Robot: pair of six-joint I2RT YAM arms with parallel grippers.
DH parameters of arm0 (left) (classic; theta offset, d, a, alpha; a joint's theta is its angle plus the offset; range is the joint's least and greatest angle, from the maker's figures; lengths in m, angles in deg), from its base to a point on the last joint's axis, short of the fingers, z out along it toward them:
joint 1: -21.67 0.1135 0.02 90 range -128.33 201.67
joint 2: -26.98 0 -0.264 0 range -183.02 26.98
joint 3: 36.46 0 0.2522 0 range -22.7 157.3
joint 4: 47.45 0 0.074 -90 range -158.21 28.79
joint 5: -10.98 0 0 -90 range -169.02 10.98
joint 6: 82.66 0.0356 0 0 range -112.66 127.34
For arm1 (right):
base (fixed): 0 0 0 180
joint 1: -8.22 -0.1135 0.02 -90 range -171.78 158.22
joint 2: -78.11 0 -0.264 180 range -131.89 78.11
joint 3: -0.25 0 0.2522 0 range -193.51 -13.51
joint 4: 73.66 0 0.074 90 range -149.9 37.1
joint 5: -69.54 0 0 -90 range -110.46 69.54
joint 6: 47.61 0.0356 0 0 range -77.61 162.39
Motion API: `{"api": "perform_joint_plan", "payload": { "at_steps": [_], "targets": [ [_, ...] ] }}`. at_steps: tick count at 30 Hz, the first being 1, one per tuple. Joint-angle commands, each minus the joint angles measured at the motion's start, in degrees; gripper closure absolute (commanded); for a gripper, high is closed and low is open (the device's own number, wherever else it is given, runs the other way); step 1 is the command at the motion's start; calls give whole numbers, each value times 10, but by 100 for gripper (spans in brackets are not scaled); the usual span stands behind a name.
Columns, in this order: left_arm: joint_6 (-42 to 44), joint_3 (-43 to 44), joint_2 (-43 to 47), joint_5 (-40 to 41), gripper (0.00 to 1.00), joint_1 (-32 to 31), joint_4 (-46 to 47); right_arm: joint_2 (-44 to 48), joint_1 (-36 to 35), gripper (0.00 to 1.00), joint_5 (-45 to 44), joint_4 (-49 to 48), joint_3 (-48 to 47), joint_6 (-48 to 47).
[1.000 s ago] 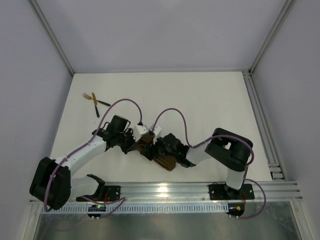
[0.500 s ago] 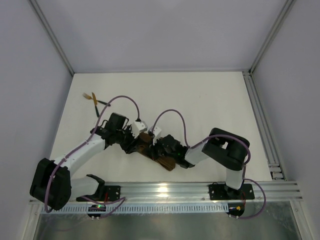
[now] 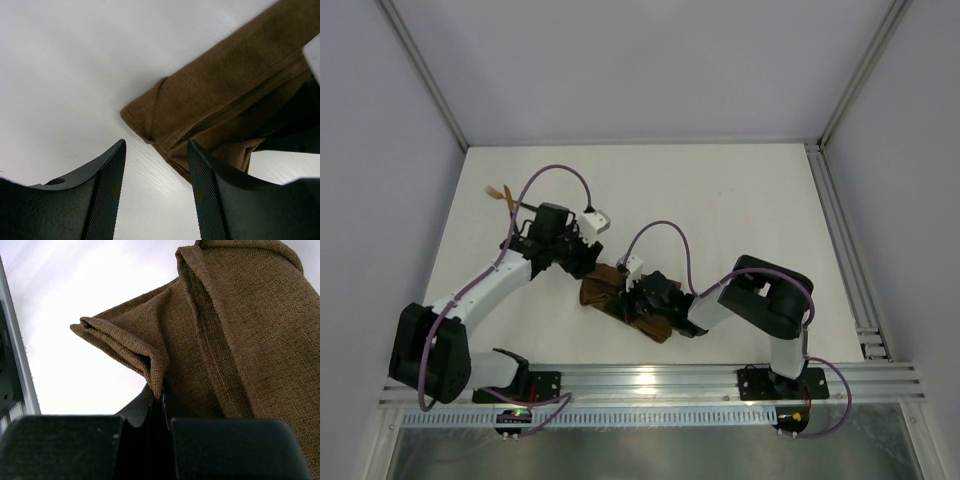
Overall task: Fold the napkin into a case and place the utensils inside
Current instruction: Fold the 2/3-rectangle-folded napkin at the center of the board.
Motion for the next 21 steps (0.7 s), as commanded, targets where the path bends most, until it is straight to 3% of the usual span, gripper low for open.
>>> {"api": "perform_joint_plan", "payload": {
  "at_steps": [1, 5, 12, 21],
  "targets": [
    [14, -36, -21, 73, 45, -32, 76, -3, -4, 97, 4, 11, -9, 5],
    [10, -46, -30, 98, 44, -42, 132, -6, -4, 97, 6, 3, -7, 9],
    [0, -55, -78, 128, 62, -57, 154, -3, -3, 97, 13, 0, -10, 14],
    [3, -49, -65, 113, 69, -57, 136, 1, -3, 97, 12, 7, -10, 12]
  ]
}}
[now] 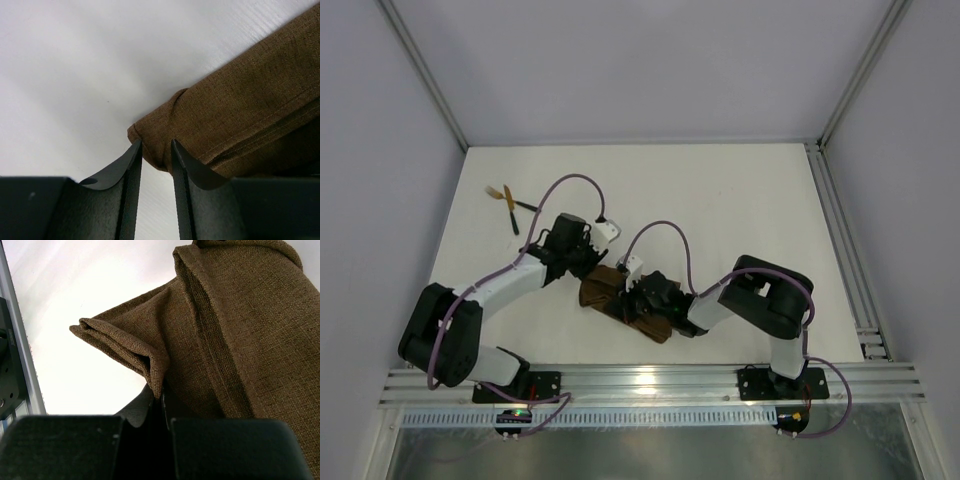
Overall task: Fold the napkin into a case and place the utensils inside
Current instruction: Fold the 2/3-rectangle-folded napkin at the center of the board.
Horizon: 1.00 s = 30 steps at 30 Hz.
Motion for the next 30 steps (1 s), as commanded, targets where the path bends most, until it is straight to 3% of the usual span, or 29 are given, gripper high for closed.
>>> {"api": "perform_joint_plan", "payload": {
  "at_steps": [1, 11, 18, 30],
  "targets": [
    [9, 7, -5, 2, 70, -2, 9, 4, -3, 97, 2, 8, -11, 3],
    [21, -20, -34, -11, 72, -2, -20, 54, -1, 97, 15, 70, -32, 21],
    [17, -32, -45, -18, 74, -1, -13, 53, 41, 96, 38, 44, -25, 109],
    [25, -38, -42, -28, 74, 0, -12, 29, 63, 94, -26, 179, -111, 141]
  ]
}}
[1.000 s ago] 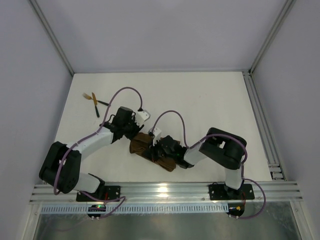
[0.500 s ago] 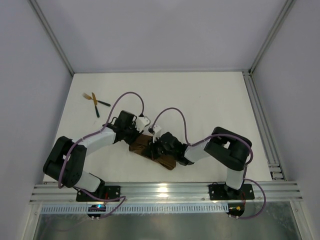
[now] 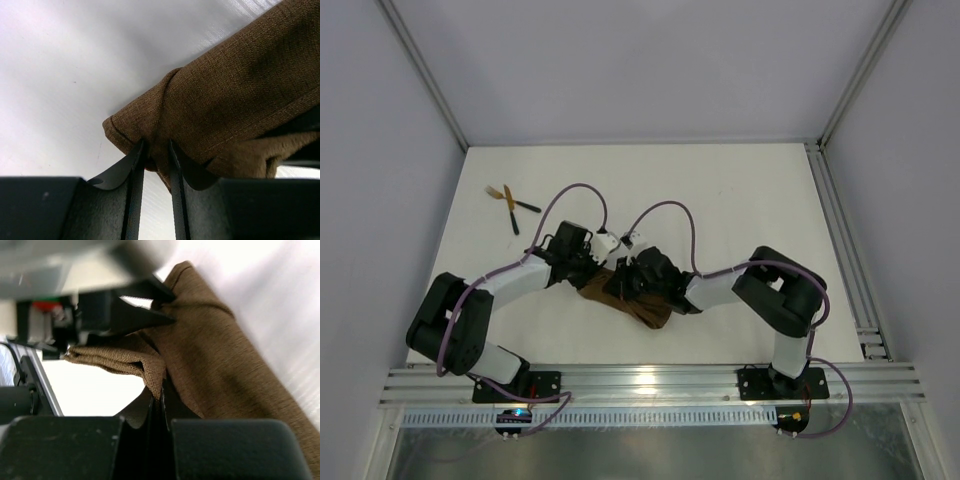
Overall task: Fold the napkin into a case and place the utensils inside
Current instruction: Fold the 2/3-rectangle-folded napkin at the center of the board.
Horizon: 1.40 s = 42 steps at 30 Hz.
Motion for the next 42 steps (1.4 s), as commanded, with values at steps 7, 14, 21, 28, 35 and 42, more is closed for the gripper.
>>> {"api": "perform_joint_plan", "payload": {
  "at_steps": [7, 14, 21, 28, 35, 42],
  "targets": [
    [12, -17, -1, -20, 74, -4, -7, -37, 28, 93, -54, 27, -34, 53],
    [-4, -6, 59, -17, 64, 10, -16, -81, 39, 94, -27, 107, -57, 62],
    [-34, 38, 128, 7, 48, 31, -43, -86, 39, 97, -2, 133, -49, 61],
    [-2, 50, 66, 29, 54, 31, -52, -89, 39, 97, 17, 138, -56, 60],
    [33, 34, 24, 22, 52, 25, 9, -97, 40, 97, 38, 126, -53, 68],
    [66, 7, 13, 3, 47, 9, 39, -95, 41, 97, 45, 130, -49, 67]
  ]
}}
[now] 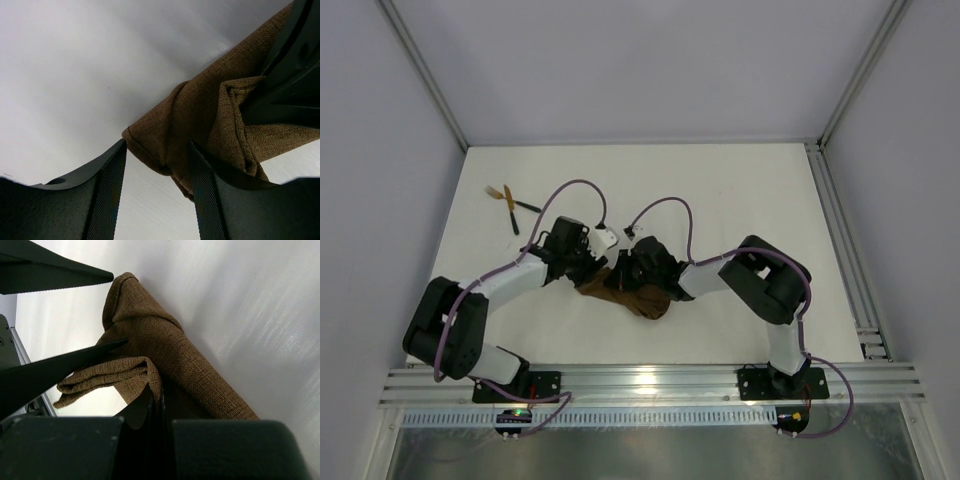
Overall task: Fold the napkin into a case and place the utensils inside
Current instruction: Fold the 2/3-rectangle-folded napkin at the center of the board.
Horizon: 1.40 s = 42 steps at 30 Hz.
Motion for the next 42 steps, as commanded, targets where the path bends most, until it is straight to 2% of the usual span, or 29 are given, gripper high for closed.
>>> {"api": "perform_joint_plan", "payload": {
  "at_steps": [1, 3, 5, 6, 7, 13, 19, 22, 26, 37, 42],
  "targets": [
    [26, -13, -8, -11, 47, -10, 44, -24, -3, 97, 10, 81, 15, -7],
    [29, -19, -14, 7, 48, -13, 58, -21, -3, 97, 9, 84, 18, -9],
    [30, -24, -29, 40, 53, -17, 68, -16, -1, 97, 7, 84, 22, -10],
    [28, -25, -31, 50, 57, -17, 81, -15, -1, 97, 8, 85, 23, -10],
    [27, -27, -33, 54, 65, -17, 88, -13, 1, 97, 10, 84, 25, -10],
    [-1, -48, 7, 113, 80, -18, 140, -16, 5, 97, 19, 80, 30, -7],
    [-27, -37, 52, 65, 83, -17, 104, -18, 10, 97, 29, 78, 29, -8],
    [-43, -26, 53, 19, 94, -17, 78, -16, 14, 97, 35, 79, 29, -7],
    [-50, -18, 35, -3, 95, -16, 47, -10, 21, 96, 43, 98, 15, -9],
    [-44, -23, 14, 0, 96, -17, 47, 43, 24, 89, 64, 183, -54, -53],
    [-47, -24, 14, -6, 98, -17, 50, 43, 32, 86, 79, 167, -61, -39]
  ]
}}
